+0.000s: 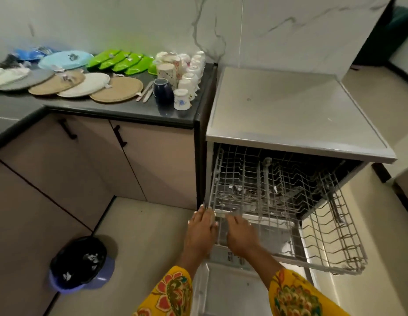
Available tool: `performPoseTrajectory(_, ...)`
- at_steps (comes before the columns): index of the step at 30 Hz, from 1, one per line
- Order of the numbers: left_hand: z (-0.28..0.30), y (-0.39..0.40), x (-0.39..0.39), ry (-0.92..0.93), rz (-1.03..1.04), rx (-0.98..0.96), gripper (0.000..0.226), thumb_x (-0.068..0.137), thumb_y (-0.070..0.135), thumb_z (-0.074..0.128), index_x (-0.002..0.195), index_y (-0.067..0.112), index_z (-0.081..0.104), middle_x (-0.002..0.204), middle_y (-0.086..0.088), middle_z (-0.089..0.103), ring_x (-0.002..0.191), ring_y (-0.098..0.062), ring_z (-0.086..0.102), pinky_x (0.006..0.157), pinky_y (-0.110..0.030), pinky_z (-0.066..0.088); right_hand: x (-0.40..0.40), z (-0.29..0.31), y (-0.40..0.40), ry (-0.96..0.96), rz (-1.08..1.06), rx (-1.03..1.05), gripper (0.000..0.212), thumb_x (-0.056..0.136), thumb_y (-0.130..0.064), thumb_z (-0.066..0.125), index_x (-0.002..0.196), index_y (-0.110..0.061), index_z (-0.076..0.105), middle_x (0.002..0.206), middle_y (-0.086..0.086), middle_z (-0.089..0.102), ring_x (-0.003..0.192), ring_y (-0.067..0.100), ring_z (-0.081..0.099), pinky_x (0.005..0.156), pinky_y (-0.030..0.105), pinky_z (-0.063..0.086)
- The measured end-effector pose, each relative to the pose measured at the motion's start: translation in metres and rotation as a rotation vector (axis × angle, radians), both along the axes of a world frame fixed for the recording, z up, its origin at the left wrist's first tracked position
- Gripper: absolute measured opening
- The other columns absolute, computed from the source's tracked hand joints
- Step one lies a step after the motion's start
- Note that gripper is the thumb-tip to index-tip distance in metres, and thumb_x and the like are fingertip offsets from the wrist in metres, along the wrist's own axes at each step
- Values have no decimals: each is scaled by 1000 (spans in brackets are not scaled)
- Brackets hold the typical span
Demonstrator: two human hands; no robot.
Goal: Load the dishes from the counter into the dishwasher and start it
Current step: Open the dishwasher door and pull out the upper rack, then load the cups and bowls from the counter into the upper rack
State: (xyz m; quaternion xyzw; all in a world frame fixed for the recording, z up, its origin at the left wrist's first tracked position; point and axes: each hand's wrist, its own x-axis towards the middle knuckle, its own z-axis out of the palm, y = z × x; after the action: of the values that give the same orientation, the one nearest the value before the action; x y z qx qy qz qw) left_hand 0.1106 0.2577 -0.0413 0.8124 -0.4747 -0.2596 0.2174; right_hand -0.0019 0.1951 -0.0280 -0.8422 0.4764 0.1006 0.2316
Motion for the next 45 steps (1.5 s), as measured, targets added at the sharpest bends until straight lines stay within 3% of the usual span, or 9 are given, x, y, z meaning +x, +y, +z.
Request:
performPoseTrajectory(5,24,14,93,-28,-24,-36,59,99,33,41,150,13,21,159,-4,14,146,-21,12,118,-31,10,86,23,20,-34,-42,-55,56,94,-22,42,147,-17,24,150,8,32,135,28,33,110,39,33)
performPoseTrajectory(16,92,14,230,-64,-85,-130,60,99,33,42,150,10,19,158,-7,15,146,-23,12,119,-38,14,211,81,28,-120,-77,-173,55,99,-38,36,147,-12,24,153,10,26,139,29,26,114,39,25)
performPoseTrajectory(26,117,-30,275,31,-79,-150,62,99,34,42,151,12,15,159,-6,12,147,-23,7,120,-38,9,255,97,-14,-149,-116,-229,56,99,-38,37,145,-8,27,151,12,29,137,28,30,112,36,26)
performPoseTrajectory(37,126,-141,317,161,-16,-223,59,98,31,47,149,12,23,155,-7,25,144,-22,21,117,-36,21,299,104,-125,-272,-223,-216,58,98,-40,38,147,-10,26,153,10,26,140,27,26,112,38,28)
performPoseTrajectory(45,123,-223,323,144,-87,-262,51,100,27,44,146,11,31,152,-9,31,142,-22,26,116,-37,24,303,110,-203,-417,-310,-147,60,96,-37,48,145,-9,27,151,11,28,137,28,30,109,36,29)
